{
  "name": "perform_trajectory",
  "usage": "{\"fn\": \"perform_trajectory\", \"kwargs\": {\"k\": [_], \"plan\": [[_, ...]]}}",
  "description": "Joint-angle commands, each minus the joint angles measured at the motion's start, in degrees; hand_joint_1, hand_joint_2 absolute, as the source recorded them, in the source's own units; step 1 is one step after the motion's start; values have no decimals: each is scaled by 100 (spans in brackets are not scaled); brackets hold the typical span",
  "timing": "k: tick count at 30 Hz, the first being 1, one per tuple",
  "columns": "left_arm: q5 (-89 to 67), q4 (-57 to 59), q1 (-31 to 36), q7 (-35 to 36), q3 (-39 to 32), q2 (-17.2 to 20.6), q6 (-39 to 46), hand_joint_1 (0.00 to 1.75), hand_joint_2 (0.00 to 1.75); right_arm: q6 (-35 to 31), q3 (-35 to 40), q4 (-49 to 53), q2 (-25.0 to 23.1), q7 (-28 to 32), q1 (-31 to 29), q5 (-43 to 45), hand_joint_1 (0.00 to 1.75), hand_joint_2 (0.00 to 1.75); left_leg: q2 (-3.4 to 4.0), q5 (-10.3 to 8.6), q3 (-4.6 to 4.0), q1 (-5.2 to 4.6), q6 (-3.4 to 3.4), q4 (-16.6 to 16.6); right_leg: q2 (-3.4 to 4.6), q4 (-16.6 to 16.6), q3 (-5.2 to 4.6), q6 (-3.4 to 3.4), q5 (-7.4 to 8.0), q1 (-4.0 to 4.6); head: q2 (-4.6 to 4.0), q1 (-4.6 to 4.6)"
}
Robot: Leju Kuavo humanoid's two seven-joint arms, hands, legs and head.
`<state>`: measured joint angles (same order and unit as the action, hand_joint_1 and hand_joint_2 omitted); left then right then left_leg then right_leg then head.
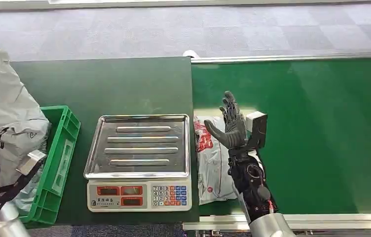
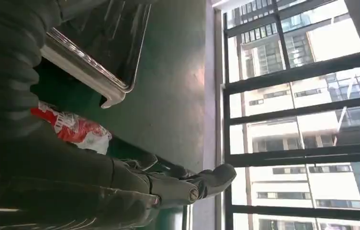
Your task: Moved the parcel from conveyor to table for the left to box.
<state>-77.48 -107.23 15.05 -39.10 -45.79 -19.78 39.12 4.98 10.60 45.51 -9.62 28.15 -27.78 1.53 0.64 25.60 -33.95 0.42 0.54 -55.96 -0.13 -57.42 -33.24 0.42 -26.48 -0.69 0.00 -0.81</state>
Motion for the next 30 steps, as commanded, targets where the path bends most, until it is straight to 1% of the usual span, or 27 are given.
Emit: {"fn": "perform_trajectory", "kwargs": {"k": [1,4,10,12,16,17,18,21,22,24,27,28,29,30], "plan": [[-542,-30,-34,196,299,-22,88,0,175,21,-30,-8,53,-42,-109,-12,0,175,-12,1,5,3,-3,0,-8,6,11,-1,-2,3,0,2],[-705,-100,-83,330,412,-22,88,0,175,7,-42,27,54,-51,-81,-15,0,175,-10,2,8,4,-3,2,-6,8,14,-1,-2,5,0,2],[-1192,-332,-236,826,939,-22,88,0,175,2,-58,93,75,-75,-38,-22,0,175,-15,3,8,5,-3,1,-10,7,14,-1,-4,5,0,0],[-1252,-360,-316,940,1040,51,88,0,175,-3,-66,116,79,-80,-23,-24,0,175,-10,1,4,1,-2,1,-7,4,7,0,-2,1,0,0],[-1252,-362,-346,937,1038,84,88,0,175,-4,-70,133,83,-85,-11,-26,0,175,-8,2,12,2,-3,5,-4,9,15,-2,-2,2,0,2],[-1252,-328,-331,710,854,41,88,0,175,20,-105,210,84,-98,46,-38,0,175,-8,1,7,1,-2,3,-4,6,10,-1,-2,1,0,0],[-1252,-237,-325,760,846,88,88,0,175,44,-102,232,89,-92,69,-51,0,175,-5,0,7,-1,-2,4,-2,6,9,-1,-1,-1,0,2],[-1252,-229,-352,732,822,56,88,0,175,17,-130,261,85,-112,82,-54,0,175,-5,0,8,0,-1,5,-2,5,9,-1,-1,0,0,2],[-1252,-147,-299,417,527,-22,88,0,175,14,-169,325,87,-123,120,-116,0,175,-6,1,11,2,-2,6,-2,9,13,-2,-1,2,0,0],[-1252,-115,-310,538,624,-21,88,0,175,17,-196,398,77,-169,157,-123,0,175,-5,0,9,-1,-2,6,-2,7,10,-1,-1,-1,0,2],[-1252,-91,-328,675,756,25,88,0,175,18,-205,432,66,-194,180,-133,0,175,-14,3,25,5,-4,11,-6,19,32,-2,-3,6,0,0],[-1252,-129,-352,982,1044,54,88,0,175,6,-220,440,65,-198,198,-137,0,175,-7,0,11,-1,-2,7,-3,7,12,-1,-1,-1,0,2],[-1252,-170,-369,1227,1266,90,88,0,175,4,-223,434,70,-200,206,-142,0,175,-13,0,11,1,-3,6,-9,9,15,-1,-2,1,0,0],[-1252,-261,-367,1323,1403,108,88,0,175,8,-223,426,73,-199,209,-146,0,175,-15,-1,6,1,-2,4,-12,6,12,-1,-2,1,0,2]]}}
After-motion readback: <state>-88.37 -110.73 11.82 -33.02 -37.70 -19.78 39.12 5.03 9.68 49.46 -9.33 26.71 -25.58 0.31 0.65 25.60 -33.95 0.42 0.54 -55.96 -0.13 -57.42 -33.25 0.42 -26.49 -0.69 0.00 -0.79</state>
